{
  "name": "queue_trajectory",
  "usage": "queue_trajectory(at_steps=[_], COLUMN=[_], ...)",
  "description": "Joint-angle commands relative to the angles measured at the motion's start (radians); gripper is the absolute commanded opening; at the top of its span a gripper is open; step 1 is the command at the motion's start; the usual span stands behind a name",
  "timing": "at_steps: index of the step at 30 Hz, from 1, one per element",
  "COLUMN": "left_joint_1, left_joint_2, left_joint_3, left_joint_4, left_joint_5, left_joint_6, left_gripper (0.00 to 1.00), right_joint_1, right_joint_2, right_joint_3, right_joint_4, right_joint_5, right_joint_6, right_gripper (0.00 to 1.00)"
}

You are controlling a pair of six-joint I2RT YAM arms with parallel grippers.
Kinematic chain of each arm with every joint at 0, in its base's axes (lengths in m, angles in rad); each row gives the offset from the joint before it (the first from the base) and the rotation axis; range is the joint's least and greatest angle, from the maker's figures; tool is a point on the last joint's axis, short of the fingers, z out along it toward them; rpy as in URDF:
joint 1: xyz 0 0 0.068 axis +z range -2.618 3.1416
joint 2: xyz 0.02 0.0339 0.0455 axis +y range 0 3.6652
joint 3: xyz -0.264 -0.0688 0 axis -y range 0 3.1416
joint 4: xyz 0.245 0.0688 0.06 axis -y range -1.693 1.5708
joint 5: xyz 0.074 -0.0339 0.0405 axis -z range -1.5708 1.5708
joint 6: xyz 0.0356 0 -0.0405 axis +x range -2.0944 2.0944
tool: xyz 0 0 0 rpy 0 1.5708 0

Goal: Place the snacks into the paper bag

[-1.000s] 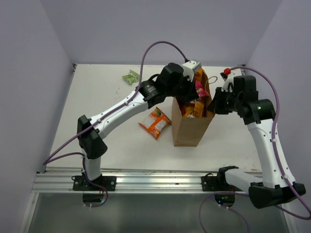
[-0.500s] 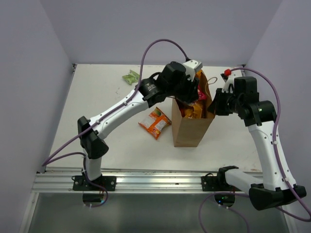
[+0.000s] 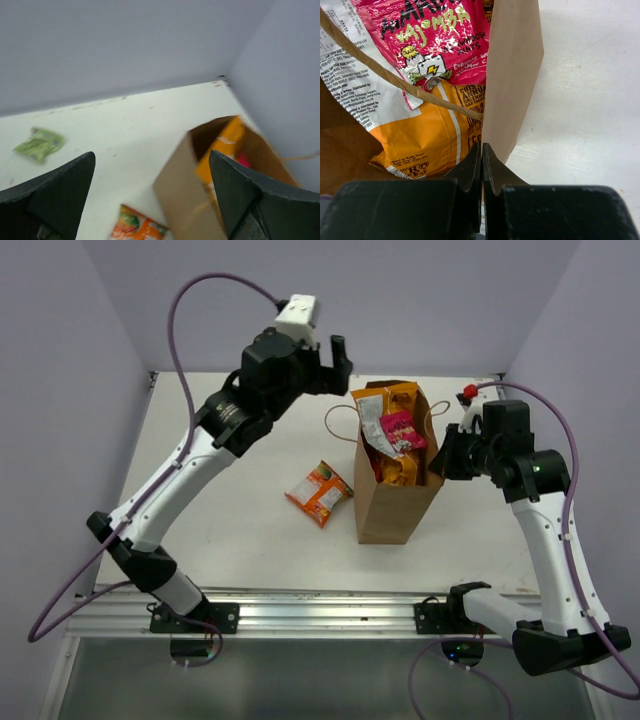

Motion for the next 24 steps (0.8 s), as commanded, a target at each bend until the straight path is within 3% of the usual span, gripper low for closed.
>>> queue_trajectory(at_steps=[1, 7, 11, 19, 24], left_joint_1=[0.095, 0.093, 0.093, 0.092, 0.090], left_joint_2=[-0.085, -0.210, -0.198, -0.023, 0.138], left_joint_3=[-0.388, -0.817, -0.940, -0.999, -0.956], left_joint_4=[-0.033, 0.117, 0.275, 0.476, 0.441], left_joint_5=[-0.151, -0.057, 0.145, 0.257, 0.235], left_joint_6=[-0.068, -0.137, -0.122, -0.069, -0.042], left_gripper=[1.00, 0.99, 1.00, 1.00, 1.00], right_joint_1=[0.003, 0.003, 0.005, 0.003, 0.003], right_joint_2=[-0.032, -0.030, -0.029, -0.050, -0.060], right_joint_3=[0.008, -0.002, -0.004, -0.007, 0.005], right_joint_4=[0.016, 0.008, 0.011, -0.001, -0.015], right_joint_5=[-0.014, -0.026, -0.043, -0.037, -0.019], right_joint_6=[0.014, 0.011, 0.015, 0.017, 0.014], right_gripper=[0.00, 0.00, 0.00, 0.00, 0.00])
